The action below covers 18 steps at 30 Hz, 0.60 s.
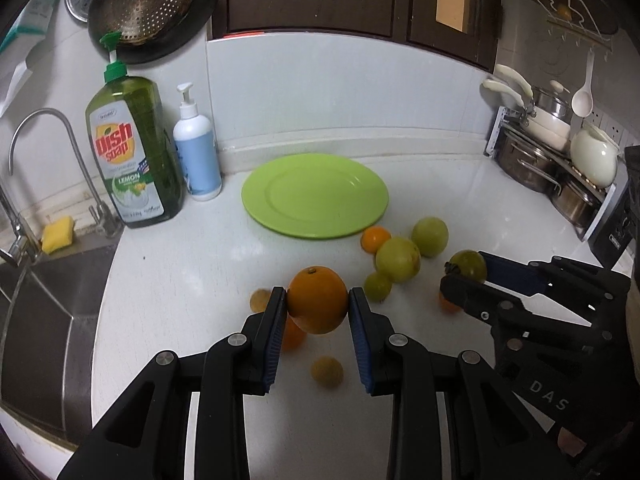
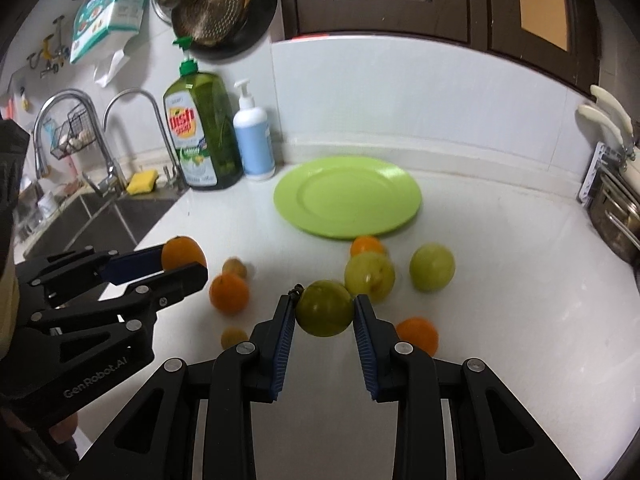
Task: Organize fruits
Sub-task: 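Grasp a mandarin with the left tool while the right tool grasps a small green fruit, then carry both fruits onto the green plate and open both tools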
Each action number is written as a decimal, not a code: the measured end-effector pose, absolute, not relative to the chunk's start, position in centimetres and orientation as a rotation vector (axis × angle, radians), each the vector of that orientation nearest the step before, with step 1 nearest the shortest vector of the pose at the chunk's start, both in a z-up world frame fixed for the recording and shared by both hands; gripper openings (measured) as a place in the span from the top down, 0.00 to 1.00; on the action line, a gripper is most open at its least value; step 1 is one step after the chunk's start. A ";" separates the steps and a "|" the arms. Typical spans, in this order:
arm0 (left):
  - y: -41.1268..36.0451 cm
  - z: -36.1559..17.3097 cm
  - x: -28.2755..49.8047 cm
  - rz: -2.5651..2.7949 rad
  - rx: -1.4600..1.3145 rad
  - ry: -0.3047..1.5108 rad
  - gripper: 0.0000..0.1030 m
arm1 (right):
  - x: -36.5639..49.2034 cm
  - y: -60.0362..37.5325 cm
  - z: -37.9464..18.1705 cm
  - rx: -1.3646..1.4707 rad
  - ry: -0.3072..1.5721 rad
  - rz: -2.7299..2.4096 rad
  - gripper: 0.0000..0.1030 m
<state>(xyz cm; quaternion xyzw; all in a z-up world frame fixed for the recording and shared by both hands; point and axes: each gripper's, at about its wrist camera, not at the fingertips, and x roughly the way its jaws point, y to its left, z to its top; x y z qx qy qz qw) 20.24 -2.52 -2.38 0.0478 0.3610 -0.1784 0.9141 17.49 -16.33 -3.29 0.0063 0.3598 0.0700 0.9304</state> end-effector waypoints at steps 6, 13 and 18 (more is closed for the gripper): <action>-2.9 -0.6 22.2 -0.372 0.107 0.691 0.70 | 19.5 -16.8 -2.0 0.014 0.709 0.135 0.70; -3.4 0.6 25.2 -0.381 0.102 0.667 0.70 | 22.5 -17.2 -1.1 0.017 0.693 0.137 0.70; -3.8 1.3 27.8 -0.374 0.109 0.662 0.70 | 25.1 -17.6 -0.3 0.006 0.684 0.134 0.70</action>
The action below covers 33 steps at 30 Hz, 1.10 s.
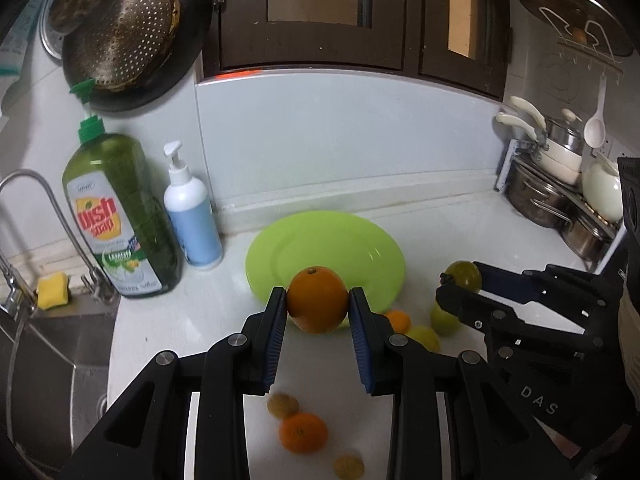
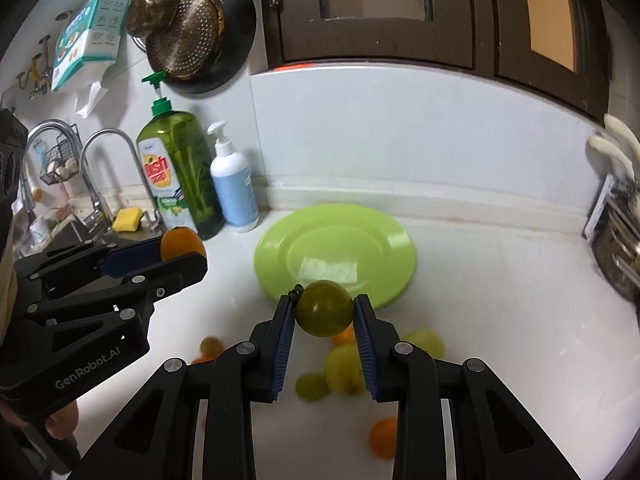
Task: Organize fruits
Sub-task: 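Carry both fruits onto the green plate and open both tools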
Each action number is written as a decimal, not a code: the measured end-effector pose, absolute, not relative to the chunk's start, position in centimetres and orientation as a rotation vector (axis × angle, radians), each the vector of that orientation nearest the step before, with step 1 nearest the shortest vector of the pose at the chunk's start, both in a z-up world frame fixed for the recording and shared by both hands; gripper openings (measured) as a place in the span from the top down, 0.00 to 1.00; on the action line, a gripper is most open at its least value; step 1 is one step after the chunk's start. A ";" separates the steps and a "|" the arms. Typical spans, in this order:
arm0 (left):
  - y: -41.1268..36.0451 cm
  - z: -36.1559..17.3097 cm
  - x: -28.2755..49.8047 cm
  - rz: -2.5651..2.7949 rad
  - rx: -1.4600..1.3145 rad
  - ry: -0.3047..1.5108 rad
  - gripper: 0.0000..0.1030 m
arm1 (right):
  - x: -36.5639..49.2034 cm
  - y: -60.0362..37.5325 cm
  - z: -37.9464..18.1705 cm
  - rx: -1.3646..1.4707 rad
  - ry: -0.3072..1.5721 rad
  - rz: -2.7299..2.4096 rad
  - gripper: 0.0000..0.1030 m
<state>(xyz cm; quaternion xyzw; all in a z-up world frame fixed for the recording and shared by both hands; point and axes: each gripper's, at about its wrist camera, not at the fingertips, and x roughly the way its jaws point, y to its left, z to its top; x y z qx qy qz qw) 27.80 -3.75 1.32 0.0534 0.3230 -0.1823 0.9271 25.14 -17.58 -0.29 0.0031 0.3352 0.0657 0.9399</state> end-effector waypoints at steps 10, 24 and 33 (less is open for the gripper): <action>-4.7 2.3 33.0 -0.365 0.140 0.651 0.70 | 30.5 -18.6 0.7 -0.026 0.680 0.124 0.70; -7.2 -1.5 41.9 -0.384 0.158 0.781 0.70 | 39.3 -20.5 -2.1 -0.052 0.785 0.117 0.70; -8.6 -4.5 46.3 -0.381 0.180 0.867 0.70 | 43.9 -21.5 -5.0 -0.027 0.868 0.118 0.70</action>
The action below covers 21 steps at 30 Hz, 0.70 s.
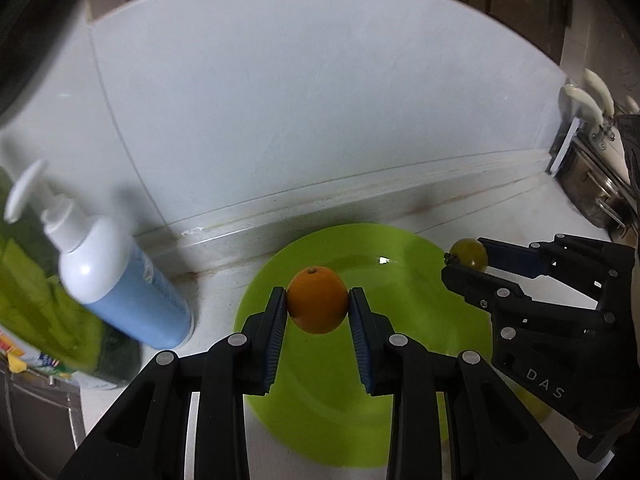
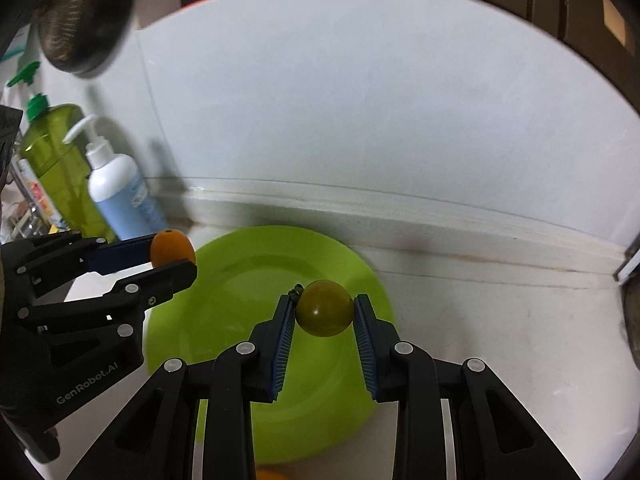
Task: Organize fruits
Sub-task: 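Carry both fruits onto the green plate and open both tools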
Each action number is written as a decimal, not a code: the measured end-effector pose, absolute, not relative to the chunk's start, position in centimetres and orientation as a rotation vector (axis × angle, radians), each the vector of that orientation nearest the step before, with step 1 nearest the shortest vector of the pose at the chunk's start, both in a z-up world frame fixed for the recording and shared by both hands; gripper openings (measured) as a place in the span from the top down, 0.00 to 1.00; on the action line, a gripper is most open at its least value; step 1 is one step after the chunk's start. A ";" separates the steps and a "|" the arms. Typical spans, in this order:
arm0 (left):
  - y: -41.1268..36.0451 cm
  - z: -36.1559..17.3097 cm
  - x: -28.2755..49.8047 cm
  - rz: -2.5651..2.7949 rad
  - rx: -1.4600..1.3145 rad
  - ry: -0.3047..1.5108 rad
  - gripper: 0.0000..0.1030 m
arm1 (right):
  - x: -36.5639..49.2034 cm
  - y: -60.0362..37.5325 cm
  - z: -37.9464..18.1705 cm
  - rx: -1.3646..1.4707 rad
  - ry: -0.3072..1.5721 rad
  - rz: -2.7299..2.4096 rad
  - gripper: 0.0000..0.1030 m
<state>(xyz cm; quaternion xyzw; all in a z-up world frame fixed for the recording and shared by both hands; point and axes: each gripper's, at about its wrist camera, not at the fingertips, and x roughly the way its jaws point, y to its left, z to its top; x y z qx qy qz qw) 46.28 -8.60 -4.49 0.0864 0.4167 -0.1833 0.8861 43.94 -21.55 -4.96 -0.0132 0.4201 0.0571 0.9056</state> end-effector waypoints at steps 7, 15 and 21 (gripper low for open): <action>-8.8 -6.2 48.8 -0.390 0.178 0.921 0.70 | 46.5 -21.8 -6.6 -0.019 0.924 0.125 0.70; -9.5 -7.8 50.2 -0.395 0.168 0.978 0.70 | 47.8 -22.3 -7.9 -0.022 0.968 0.134 0.70; -10.0 -8.5 50.6 -0.399 0.173 0.995 0.70 | 48.7 -22.4 -8.8 -0.022 0.994 0.135 0.70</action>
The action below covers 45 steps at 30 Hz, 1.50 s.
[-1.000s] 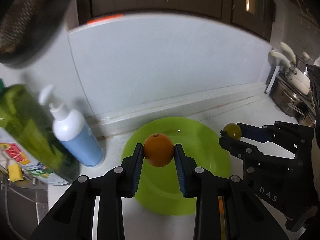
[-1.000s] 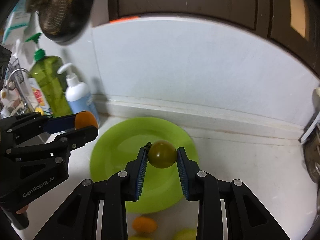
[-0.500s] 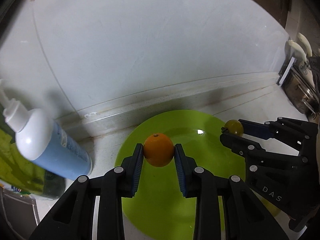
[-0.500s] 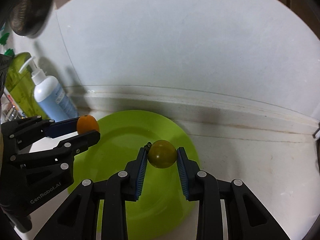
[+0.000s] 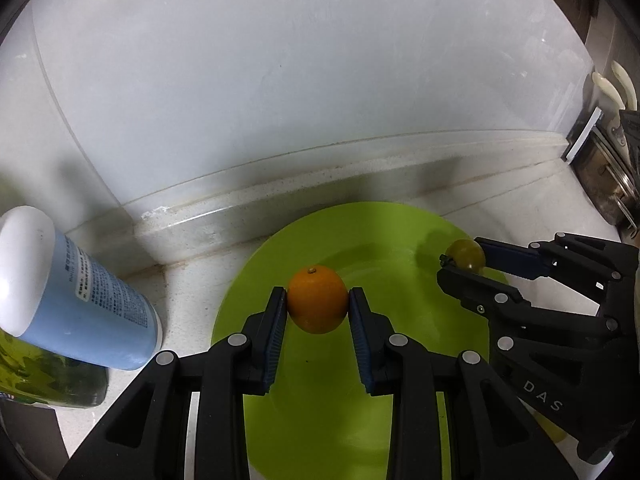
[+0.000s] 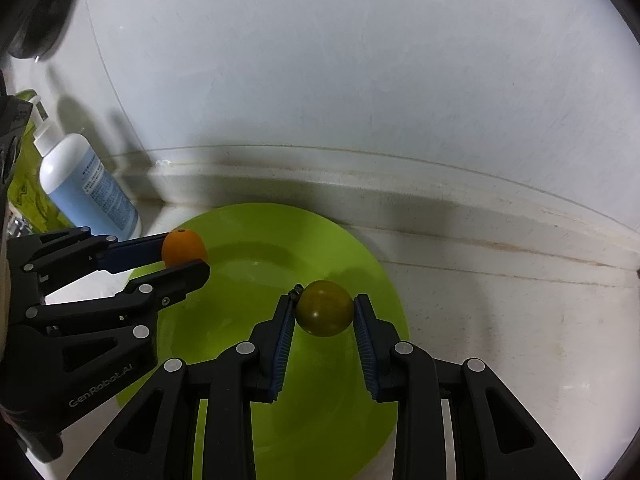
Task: Organize fruits
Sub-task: 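Carry both fruits onto the green plate and open both tools, then lift both open tools away from the green plate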
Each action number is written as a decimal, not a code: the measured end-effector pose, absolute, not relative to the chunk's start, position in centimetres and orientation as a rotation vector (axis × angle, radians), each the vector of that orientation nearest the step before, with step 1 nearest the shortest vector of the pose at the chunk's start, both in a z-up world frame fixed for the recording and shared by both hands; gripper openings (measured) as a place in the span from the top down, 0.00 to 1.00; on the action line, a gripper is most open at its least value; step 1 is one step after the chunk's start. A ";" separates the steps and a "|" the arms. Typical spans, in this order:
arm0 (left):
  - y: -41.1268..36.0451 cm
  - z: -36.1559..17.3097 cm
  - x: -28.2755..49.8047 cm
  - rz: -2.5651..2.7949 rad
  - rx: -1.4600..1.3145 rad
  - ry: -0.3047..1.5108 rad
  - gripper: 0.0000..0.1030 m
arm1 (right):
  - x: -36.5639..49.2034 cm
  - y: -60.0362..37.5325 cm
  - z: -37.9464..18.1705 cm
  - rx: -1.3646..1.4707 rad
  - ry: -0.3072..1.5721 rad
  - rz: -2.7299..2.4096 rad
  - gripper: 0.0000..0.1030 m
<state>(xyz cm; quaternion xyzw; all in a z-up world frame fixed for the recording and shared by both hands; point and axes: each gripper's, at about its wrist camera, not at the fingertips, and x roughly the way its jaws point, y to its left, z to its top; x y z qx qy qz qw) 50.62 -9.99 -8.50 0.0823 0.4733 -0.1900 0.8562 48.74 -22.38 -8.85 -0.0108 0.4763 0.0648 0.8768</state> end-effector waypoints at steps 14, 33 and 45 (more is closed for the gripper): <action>-9.5 -8.1 50.3 -0.379 0.144 0.983 0.63 | 48.2 -22.4 -8.7 -0.021 0.982 0.137 0.64; -5.3 0.2 41.2 -0.297 0.114 0.752 0.29 | 39.1 -21.8 -1.7 -0.012 0.780 0.087 0.49; -3.1 3.3 32.9 -0.246 0.115 0.660 0.19 | 31.7 -20.5 2.0 -0.030 0.676 0.067 0.39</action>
